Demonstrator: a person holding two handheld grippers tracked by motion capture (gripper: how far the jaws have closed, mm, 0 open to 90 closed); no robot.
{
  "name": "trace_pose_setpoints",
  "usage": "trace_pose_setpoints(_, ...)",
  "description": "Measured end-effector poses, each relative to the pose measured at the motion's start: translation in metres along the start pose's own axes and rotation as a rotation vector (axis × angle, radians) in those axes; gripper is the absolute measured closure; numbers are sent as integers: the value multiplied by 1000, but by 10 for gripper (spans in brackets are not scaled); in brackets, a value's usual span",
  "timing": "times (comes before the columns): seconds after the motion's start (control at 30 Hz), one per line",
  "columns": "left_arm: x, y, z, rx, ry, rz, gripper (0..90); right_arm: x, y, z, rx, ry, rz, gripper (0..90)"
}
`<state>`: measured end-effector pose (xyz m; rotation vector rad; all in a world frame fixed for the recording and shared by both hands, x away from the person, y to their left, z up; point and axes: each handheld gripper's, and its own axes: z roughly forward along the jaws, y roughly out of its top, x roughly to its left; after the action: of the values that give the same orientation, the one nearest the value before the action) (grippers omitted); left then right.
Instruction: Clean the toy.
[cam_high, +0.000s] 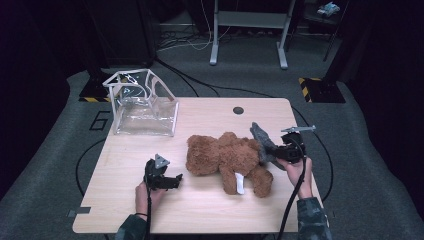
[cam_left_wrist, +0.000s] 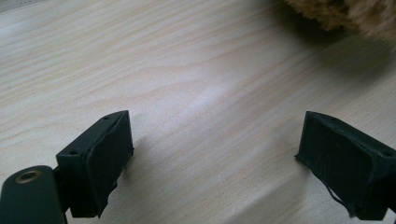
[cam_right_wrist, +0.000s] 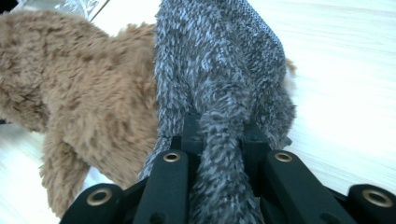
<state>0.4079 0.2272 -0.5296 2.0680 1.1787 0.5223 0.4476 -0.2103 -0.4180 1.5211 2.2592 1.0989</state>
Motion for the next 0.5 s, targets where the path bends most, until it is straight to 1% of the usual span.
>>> trace_pose_setpoints(0.03, 0, 0, 0, 0, 1, 0, 97, 2, 0, 5, 9, -2, -16, 773)
trace_pose_setpoints(0.07, 0, 0, 0, 0, 0, 0, 97, 4, 0, 10, 24, -11, -16, 773)
trace_pose_setpoints(0.1, 0, 0, 0, 0, 0, 0, 97, 5, -1, 16, 37, -9, -14, 773)
trace_pose_setpoints(0.13, 0, 0, 0, 0, 1, 0, 97, 3, -3, 20, 38, -7, -14, 774)
trace_pose_setpoints(0.23, 0, 0, 0, 0, 1, 0, 97, -5, -8, 27, 34, 23, 34, 774)
trace_pose_setpoints(0.3, 0, 0, 0, 0, 0, 0, 97, -8, -11, 31, 45, 11, 34, 775)
trace_pose_setpoints(0.4, 0, 0, 0, 0, 0, 0, 97, -11, -18, 39, 93, -12, 43, 776)
trace_pose_setpoints(0.43, 0, 0, 0, 0, 0, 0, 97, -12, -21, 43, 105, -18, 42, 776)
trace_pose_setpoints(0.5, 0, 0, 0, 0, 0, 0, 97, -14, -28, 54, 151, -25, 35, 776)
